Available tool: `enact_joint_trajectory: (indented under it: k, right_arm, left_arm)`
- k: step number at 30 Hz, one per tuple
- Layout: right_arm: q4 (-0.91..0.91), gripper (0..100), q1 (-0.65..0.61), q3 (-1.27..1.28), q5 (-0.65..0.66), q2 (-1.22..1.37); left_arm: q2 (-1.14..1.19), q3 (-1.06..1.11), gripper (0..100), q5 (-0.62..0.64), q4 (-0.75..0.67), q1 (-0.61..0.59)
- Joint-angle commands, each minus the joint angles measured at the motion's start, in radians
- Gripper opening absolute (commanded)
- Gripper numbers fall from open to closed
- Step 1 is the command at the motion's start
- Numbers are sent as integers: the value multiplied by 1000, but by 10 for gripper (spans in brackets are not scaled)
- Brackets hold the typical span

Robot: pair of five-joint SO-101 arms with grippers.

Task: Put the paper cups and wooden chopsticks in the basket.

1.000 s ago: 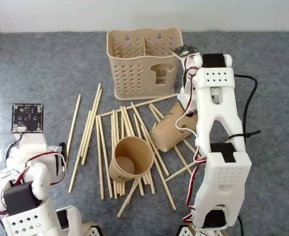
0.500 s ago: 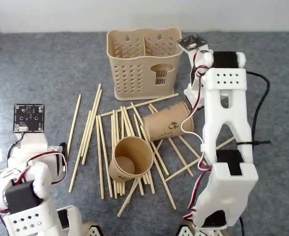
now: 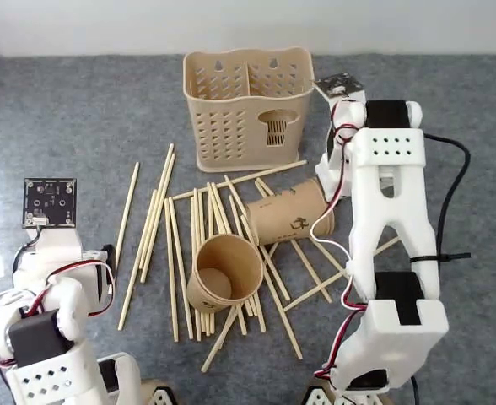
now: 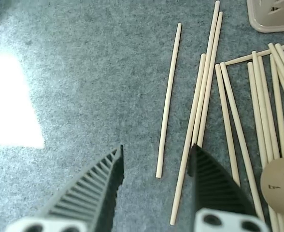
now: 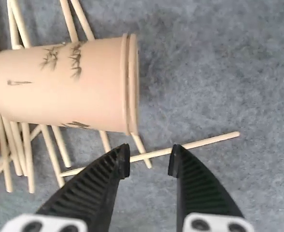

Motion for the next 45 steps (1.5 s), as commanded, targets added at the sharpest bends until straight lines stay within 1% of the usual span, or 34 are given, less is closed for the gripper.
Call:
enact_joint_trajectory:
  k: [1, 4, 8, 16, 21, 27, 35, 37, 39, 41, 45]
  right_arm:
    - [44, 160, -51, -8, -46, -65]
    - [44, 160, -76, -8, -84, -73]
    - [45, 159, -71, -9, -109, -76]
    - [16, 151, -51, -8, -107, -38]
    - [-50, 151, -56, -12, -109, 38]
    - [-70, 151, -59, -12, -107, 125]
    - [-62, 146, -113, -12, -101, 166]
    - [-62, 128, -119, -12, -101, 159]
    - [-62, 75, -128, -20, -91, 153]
    - [-61, 10, -133, -21, -37, 134]
    - [-16, 8, -130, -21, 3, 71]
  left_arm:
    - [3, -15, 214, -5, -18, 2]
    - [3, -15, 214, -5, -18, 2]
    - [3, -15, 214, -5, -17, 0]
    - [3, -15, 214, -5, -17, 0]
    - [3, -12, 214, -5, -17, 0]
    - [3, -12, 214, -5, -17, 0]
    - [3, -10, 214, -5, -17, 0]
    - [3, -8, 214, -5, -17, 0]
    - [3, -8, 214, -5, -17, 0]
    - [3, -8, 214, -5, -17, 0]
    - [3, -8, 214, -5, -17, 0]
